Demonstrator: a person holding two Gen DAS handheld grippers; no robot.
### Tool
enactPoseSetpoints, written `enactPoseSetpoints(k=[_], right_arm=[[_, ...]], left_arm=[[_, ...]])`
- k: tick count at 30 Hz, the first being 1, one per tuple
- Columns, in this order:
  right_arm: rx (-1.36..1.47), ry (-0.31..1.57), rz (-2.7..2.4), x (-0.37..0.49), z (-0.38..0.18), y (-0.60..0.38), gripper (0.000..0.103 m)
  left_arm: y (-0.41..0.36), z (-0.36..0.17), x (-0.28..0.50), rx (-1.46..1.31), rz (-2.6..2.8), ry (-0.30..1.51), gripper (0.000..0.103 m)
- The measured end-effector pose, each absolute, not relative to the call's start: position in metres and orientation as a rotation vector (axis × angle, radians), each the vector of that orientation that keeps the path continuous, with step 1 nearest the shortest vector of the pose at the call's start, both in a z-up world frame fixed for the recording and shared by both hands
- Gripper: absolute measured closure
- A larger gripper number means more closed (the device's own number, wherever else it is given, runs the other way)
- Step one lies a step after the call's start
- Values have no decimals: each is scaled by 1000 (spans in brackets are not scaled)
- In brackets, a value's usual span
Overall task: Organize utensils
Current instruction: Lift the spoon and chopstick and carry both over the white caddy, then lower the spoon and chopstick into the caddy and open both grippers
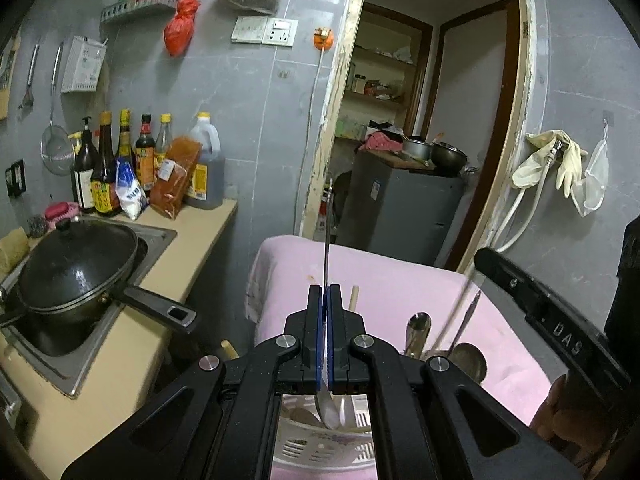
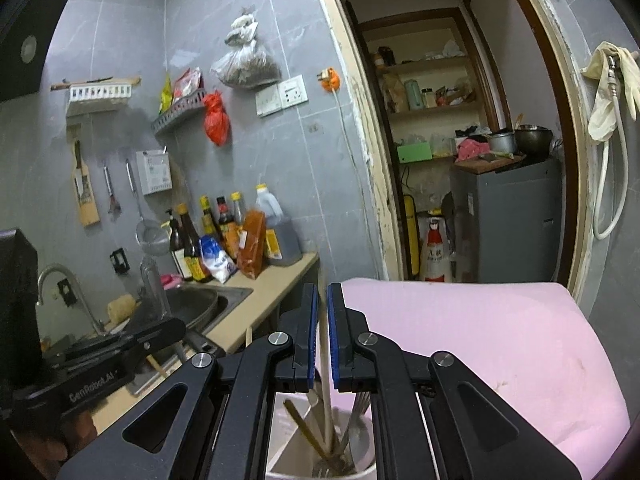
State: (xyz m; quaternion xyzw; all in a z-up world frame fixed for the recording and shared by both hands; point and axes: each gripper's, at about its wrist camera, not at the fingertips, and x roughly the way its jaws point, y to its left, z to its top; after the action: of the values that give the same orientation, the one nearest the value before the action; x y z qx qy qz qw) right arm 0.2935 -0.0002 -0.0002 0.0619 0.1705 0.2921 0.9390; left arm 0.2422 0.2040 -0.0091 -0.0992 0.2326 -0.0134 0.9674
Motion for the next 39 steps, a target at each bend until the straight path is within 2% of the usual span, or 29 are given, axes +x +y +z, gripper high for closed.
enactPoseSetpoints(k=[4, 6, 7, 8, 10, 14, 17, 19, 22, 25, 28, 32, 36, 39], right_arm=[[124, 367, 598, 290, -2, -2, 96], [126, 372, 596, 288, -2, -3, 94], [126, 373, 594, 287, -2, -4, 92], [127, 374, 591, 286, -1, -5, 86], [133, 374, 590, 285, -1, -7, 80], [128, 372, 569, 282, 3, -11, 80], [123, 368, 550, 278, 5, -17, 78], [119, 368, 534, 276, 6, -22, 76], [124, 366, 516, 273, 7, -29, 63], [122, 367, 496, 269, 8, -37, 56], [125, 371, 469, 265, 8, -44, 43], [136, 374, 426, 259, 8, -56, 28], [133, 378, 396, 254, 9, -65, 20], [126, 381, 384, 250, 10, -72, 14]], left_arm=[[204, -11, 241, -212, -43, 497, 101], [204, -11, 239, -216, -54, 499, 92], [204, -10, 238, -219, -55, 498, 89], [205, -10, 238, -226, -57, 498, 80], [205, -10, 237, -243, -64, 498, 78], [203, -6, 236, -254, -64, 504, 76], [201, -1, 231, -257, -68, 483, 64], [200, 2, 229, -259, -69, 471, 62], [198, 5, 229, -256, -66, 471, 55], [197, 7, 228, -249, -65, 468, 48], [193, 6, 227, -232, -65, 478, 43], [187, 4, 223, -213, -67, 480, 27], [183, 3, 217, -196, -47, 465, 14], [180, 2, 215, -190, -36, 473, 13]])
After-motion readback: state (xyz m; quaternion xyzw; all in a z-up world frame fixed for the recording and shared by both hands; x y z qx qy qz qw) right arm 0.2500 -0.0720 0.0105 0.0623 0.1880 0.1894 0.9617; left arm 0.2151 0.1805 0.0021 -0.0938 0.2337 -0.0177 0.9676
